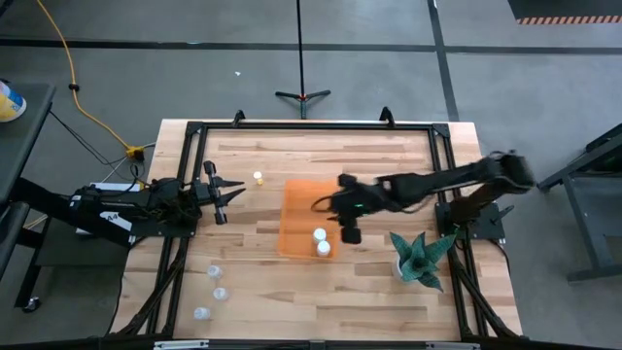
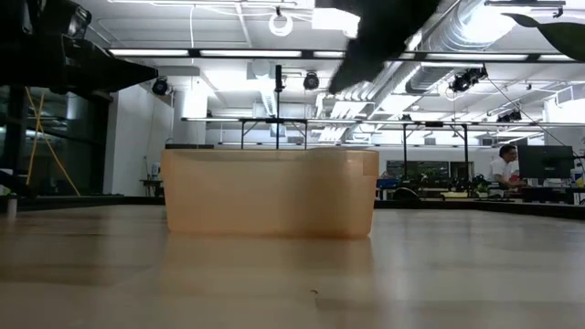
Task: Pick and place pill bottles into a basket
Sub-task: Put the yellow pill bottle into the orange bin
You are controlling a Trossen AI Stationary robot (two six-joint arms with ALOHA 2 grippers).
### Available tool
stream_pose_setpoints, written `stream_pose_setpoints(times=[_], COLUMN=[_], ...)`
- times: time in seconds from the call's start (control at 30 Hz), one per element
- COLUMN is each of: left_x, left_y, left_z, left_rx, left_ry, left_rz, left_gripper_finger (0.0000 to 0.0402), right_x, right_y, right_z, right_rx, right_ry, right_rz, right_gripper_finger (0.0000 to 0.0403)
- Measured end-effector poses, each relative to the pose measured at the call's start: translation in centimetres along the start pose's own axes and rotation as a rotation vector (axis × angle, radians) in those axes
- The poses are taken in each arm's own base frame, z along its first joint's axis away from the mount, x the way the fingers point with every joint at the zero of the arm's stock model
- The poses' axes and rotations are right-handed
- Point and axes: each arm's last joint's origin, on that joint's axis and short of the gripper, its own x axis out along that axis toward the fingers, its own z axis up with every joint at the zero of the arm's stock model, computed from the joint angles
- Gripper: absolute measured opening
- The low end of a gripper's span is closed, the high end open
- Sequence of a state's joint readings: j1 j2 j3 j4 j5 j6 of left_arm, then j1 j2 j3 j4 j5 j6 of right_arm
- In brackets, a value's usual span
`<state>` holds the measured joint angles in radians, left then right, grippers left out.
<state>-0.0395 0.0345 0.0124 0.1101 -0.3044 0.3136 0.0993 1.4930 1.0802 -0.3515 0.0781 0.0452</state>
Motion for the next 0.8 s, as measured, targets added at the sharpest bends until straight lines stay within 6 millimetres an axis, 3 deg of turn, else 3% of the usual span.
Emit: stream_pose_setpoints(times=[0.27, 0.5, 0.67, 0.8], left_x=[0.0, 0.0, 0.0, 0.0], left_y=[0.0, 0.0, 0.0, 0.0], left_z=[0.0, 0.0, 0.0, 0.0], left_rx=[0.000, 0.000, -0.003, -0.003], left_ry=[0.001, 0.001, 0.004, 0.005], left_rz=[0.003, 0.004, 0.006, 0.005], left_gripper_finger=[0.0111, 0.0111, 0.0111, 0.0111], right_x=[-5.6, -8.2, -9.0, -9.8], right_y=[-1.7, -2.0, -2.2, -2.7], right_z=[-6.9, -12.4, -14.8, -15.2], right_rx=[0.077, 0.071, 0.073, 0.136], right_ry=[-0.430, -0.715, -0.760, -0.815], right_rz=[-0.036, -0.058, -0.115, -0.201], right_gripper_finger=[0.0073, 0.0054, 0.0043, 0.0037])
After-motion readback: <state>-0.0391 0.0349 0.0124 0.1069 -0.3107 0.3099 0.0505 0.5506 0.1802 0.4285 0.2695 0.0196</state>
